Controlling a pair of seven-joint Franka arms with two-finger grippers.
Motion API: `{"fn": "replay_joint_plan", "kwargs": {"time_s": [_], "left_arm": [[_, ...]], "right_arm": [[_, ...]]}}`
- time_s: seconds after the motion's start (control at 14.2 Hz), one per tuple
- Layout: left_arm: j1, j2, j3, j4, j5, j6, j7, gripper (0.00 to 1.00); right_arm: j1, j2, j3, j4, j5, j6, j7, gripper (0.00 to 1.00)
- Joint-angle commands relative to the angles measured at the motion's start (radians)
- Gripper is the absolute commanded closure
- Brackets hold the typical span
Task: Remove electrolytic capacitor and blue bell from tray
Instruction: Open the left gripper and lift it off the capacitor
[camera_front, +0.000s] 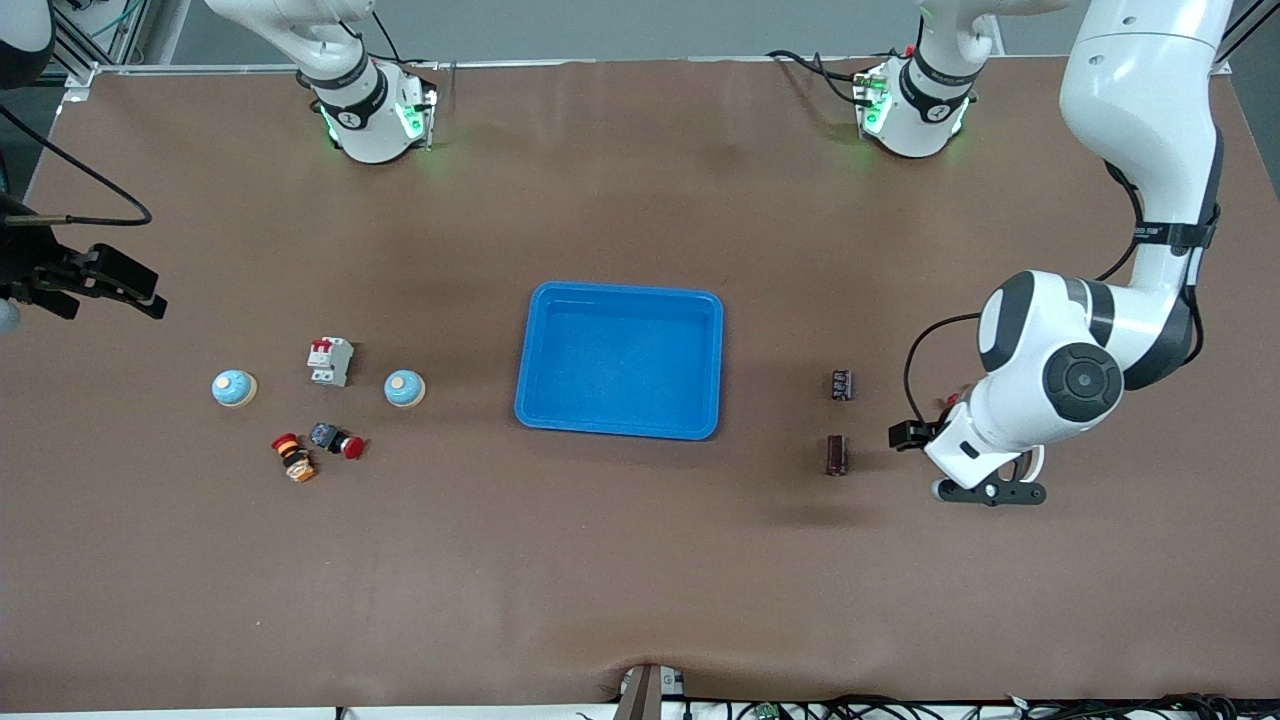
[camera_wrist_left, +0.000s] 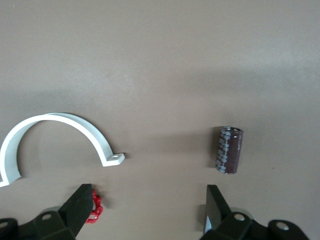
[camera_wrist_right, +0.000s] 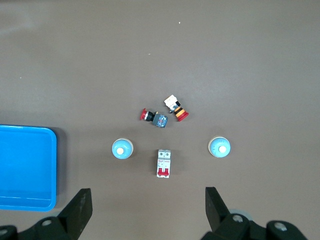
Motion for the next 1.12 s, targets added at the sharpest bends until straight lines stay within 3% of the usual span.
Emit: {"fn": "replay_joint_plan", "kwargs": {"time_s": [0.0,1.05], "left_arm": [[0.024,-0.035,-0.014,-0.016,-0.02,-0.044,0.046,0.0],[0.047,-0.065,-0.013,-0.016,-0.067,-0.071,0.075,0.0]], "right_arm": [[-0.001,-0.014,0.002,0.0,-0.011,-0.002,-0.007,0.0],[-0.001,-0.014,0.002,0.0,-0.011,-0.002,-0.007,0.0]]}}
